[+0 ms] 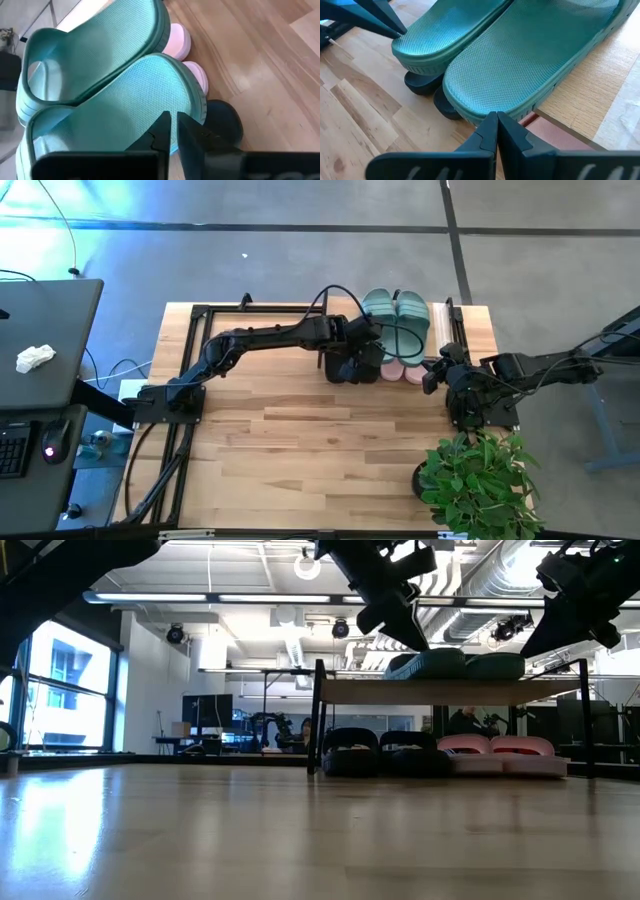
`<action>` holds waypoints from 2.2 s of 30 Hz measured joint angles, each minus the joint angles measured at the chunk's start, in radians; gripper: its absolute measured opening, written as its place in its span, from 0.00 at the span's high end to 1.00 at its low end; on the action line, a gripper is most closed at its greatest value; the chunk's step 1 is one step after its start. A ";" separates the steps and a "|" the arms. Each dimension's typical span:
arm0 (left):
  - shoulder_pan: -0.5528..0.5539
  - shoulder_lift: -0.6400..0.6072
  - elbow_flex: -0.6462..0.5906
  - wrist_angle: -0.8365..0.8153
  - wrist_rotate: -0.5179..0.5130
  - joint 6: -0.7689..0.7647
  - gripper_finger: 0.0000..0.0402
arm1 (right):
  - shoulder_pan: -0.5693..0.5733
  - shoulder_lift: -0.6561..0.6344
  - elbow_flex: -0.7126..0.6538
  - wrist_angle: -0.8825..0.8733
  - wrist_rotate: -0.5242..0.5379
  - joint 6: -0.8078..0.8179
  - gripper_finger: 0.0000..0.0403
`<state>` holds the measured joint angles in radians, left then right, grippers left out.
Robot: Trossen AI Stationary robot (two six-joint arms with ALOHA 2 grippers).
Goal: Pick and place slides into the shelf
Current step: Adjust the blue slides on the shelf, then return to Home Position
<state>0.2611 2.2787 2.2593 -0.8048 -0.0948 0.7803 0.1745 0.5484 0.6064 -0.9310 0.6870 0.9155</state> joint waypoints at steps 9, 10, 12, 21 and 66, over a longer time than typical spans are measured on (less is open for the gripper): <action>0.006 -0.073 0.049 -0.019 0.000 0.003 0.87 | 0.000 0.000 0.000 0.000 0.010 0.000 1.00; 0.007 -0.086 0.073 -0.030 0.003 0.004 0.87 | 0.000 0.000 0.000 0.000 0.015 -0.002 1.00; 0.007 -0.124 0.098 -0.040 0.009 0.001 0.87 | 0.000 0.000 0.000 0.010 0.026 -0.012 1.00; 0.007 -0.247 0.073 -0.046 0.084 -0.049 0.87 | 0.000 0.000 0.038 0.219 0.068 -0.232 1.00; 0.479 -1.302 -0.106 -0.361 0.352 -0.161 1.00 | -0.035 -0.306 0.938 0.334 -0.493 -0.864 1.00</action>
<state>0.7401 0.9764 2.1531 -1.1655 0.2569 0.6191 0.1396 0.2427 1.5440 -0.5973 0.1942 0.0519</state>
